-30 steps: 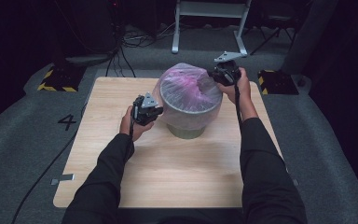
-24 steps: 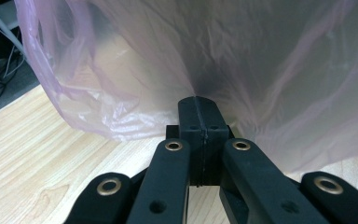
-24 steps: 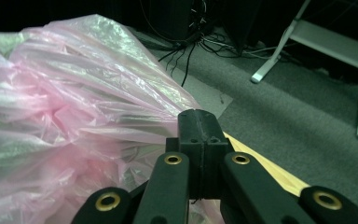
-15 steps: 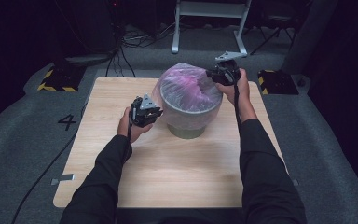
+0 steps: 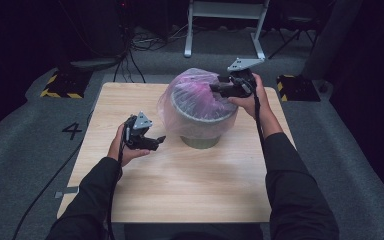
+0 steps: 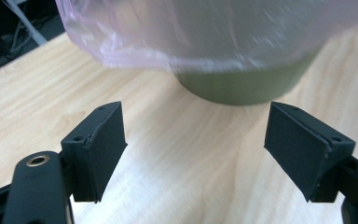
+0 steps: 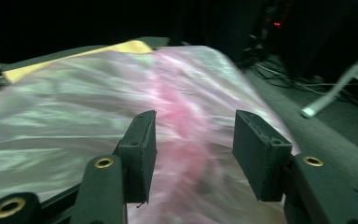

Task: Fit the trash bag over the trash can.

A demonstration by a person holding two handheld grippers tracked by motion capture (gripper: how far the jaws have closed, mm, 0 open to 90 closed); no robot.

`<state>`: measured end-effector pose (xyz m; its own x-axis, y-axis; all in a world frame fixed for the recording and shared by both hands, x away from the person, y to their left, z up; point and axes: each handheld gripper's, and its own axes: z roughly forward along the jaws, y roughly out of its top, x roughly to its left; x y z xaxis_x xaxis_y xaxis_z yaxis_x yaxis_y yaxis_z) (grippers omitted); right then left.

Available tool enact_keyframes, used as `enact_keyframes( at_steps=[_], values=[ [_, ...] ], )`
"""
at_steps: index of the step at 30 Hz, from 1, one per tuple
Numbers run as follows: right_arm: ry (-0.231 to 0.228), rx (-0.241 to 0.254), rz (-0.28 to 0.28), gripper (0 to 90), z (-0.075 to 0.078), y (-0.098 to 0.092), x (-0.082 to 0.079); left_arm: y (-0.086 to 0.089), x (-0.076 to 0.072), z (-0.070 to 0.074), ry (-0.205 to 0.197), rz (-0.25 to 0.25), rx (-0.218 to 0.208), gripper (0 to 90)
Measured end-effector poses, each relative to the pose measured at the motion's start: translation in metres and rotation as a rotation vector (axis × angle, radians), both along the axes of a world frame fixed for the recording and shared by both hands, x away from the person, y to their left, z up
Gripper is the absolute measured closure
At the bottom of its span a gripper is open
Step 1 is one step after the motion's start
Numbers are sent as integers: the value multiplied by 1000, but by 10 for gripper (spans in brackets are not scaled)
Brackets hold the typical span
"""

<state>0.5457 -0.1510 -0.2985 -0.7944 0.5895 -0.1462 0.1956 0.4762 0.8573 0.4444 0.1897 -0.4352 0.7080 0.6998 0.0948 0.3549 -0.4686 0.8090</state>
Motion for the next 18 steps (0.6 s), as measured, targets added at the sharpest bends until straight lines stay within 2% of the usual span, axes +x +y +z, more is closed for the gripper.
enact_keyframes(
  at_steps=[4,6,8,10,13,15,18],
  values=[
    [2,-48,23,510,-3,8,-4,6,-9,-7,41,-14,-11,204],
    [11,-72,23,519,-5,11,-3,6,-14,-12,57,-26,24,203],
    [25,-103,7,545,-8,13,-2,6,-20,-16,93,-49,53,197],
    [37,-142,-3,555,-11,16,0,6,-27,-21,91,-72,55,213],
    [59,-145,0,538,-14,17,2,6,-36,-25,87,-79,55,217],
    [67,-147,-1,538,-15,17,3,6,-40,-28,100,-83,53,215],
    [77,-146,-9,536,-16,18,4,5,-45,-35,87,-80,74,231]
  ],
)
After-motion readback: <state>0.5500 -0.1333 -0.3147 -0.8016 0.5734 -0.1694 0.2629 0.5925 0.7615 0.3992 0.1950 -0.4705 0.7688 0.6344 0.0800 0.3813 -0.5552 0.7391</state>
